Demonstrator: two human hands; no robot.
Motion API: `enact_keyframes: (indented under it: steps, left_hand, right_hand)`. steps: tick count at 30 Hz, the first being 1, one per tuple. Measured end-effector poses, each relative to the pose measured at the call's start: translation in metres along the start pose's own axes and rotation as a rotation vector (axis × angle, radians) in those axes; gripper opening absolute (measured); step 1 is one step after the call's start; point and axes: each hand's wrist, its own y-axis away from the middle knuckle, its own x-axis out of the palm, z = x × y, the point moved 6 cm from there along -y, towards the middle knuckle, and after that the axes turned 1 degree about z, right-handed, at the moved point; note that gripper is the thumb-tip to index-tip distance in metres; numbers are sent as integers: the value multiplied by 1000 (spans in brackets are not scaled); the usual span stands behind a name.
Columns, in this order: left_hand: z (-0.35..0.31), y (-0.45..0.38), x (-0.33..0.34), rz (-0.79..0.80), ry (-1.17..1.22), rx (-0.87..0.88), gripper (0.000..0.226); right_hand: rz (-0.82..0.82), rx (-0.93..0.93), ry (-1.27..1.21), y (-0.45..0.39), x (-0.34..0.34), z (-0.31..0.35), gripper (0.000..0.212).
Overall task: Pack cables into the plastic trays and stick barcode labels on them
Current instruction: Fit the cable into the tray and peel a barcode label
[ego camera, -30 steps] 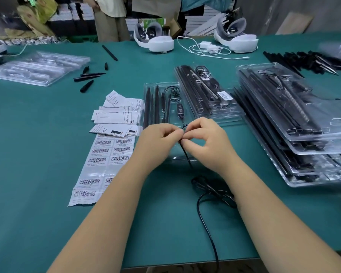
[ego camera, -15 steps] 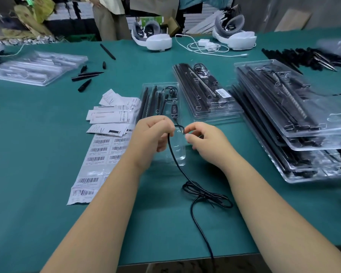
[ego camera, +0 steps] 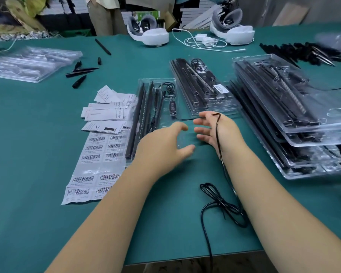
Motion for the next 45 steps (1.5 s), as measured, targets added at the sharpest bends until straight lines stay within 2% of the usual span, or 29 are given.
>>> enact_keyframes:
  steps: [2,6,11,15,17,21,23,26,28,30,32,34,38,39,42,45]
  left_hand:
    - [7,-2,2,17,-31,-96,52]
    - [13,-3,5,44,36,-193,48]
    - [19,-8,6,47,95,-262,24]
    - [27,-16,2,45,195,-312,14]
    - [26,-23,-1,52,195,-308,12]
    - [9,-35,0,-28,168,-187,41]
    - [2,-42,0,-67,205,-131,34]
    - [3,-50,6,-10,281,-76,22]
    - [10,-49,11,12,368,-76,17]
    - [17,-49,10,-43,449,-99,20]
    - [22,-51,10,-84,489,-135,23]
    - [25,-53,11,-85,536,-191,26]
    - [30,-55,13,-43,653,-292,27]
    - [30,-55,13,-44,662,-304,28]
    - [31,-56,13,-68,681,-334,31]
    - [31,-57,14,-49,718,-317,34]
  right_hand:
    - [-18,52,-85,-1,-1,0,24]
    - [-37,36,-137,0,-6,1,22]
    - [-64,-165,-175,5,-23,8,6]
    - [-15,-273,-127,10,-21,18,9]
    - [36,-259,-133,10,-18,18,9]
    - [165,-260,-80,12,-9,19,12]
    - [240,-257,-27,13,-2,17,15]
    - [256,-197,-58,11,-1,15,26]
    - [264,-63,-129,8,-6,11,30]
    - [335,81,-137,9,-8,7,25]
    - [406,124,-5,11,-10,5,31]
    - [425,53,106,12,-11,8,28]
    - [465,-108,-45,15,-15,25,22]
    - [493,-141,-19,16,-15,28,20]
    - [511,-258,225,20,-13,28,7]
    - [384,-393,349,16,-8,28,16]
